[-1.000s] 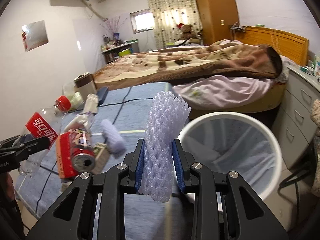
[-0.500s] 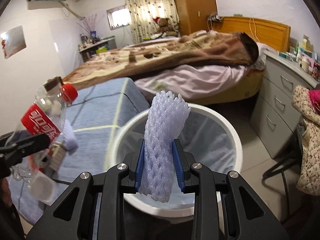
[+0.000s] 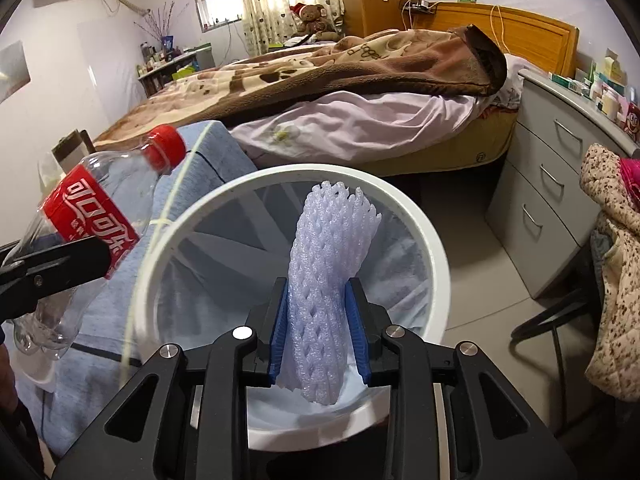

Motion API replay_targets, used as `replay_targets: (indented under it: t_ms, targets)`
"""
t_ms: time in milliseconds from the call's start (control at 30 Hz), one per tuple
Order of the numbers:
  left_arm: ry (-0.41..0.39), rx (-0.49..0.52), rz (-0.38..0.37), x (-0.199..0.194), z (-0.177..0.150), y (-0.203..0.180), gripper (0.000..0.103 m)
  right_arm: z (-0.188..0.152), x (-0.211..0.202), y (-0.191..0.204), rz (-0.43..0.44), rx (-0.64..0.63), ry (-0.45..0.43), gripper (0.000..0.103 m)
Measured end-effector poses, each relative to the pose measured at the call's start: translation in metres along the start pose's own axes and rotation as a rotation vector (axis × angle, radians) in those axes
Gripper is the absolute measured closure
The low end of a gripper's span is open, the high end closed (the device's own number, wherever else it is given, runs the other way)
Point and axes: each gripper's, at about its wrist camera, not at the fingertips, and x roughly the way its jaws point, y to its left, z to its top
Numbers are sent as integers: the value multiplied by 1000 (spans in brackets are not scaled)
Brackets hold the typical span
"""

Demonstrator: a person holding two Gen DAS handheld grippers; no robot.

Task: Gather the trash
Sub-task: 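Carry bottle and foam net over the white wastebasket and open both tools, then move both open tools back toward the remaining trash on the table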

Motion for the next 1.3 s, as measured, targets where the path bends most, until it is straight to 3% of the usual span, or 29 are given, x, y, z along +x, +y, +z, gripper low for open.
replay_targets:
  t_ms: [367, 433, 500, 567, 933, 1300]
  targets:
    - [4, 14, -11, 29, 13, -15, 41, -2, 8, -14, -45, 12, 11, 68]
    - [0, 20, -9, 30, 13, -15, 40, -2, 9, -17, -36, 27, 12, 61]
    - [-2, 14, -15, 29, 13, -14, 36, -1, 9, -19, -43, 33, 7, 45]
    - [-6, 8, -14, 26, 13, -12, 35, -2, 7, -19, -38, 35, -1, 42]
    - [-45, -25, 34, -10, 4, 11, 35, -1, -11, -12, -14, 65, -52, 42]
    - [-138, -93, 118, -82, -23, 53, 35, 2, -36, 35, 83, 4, -145, 41]
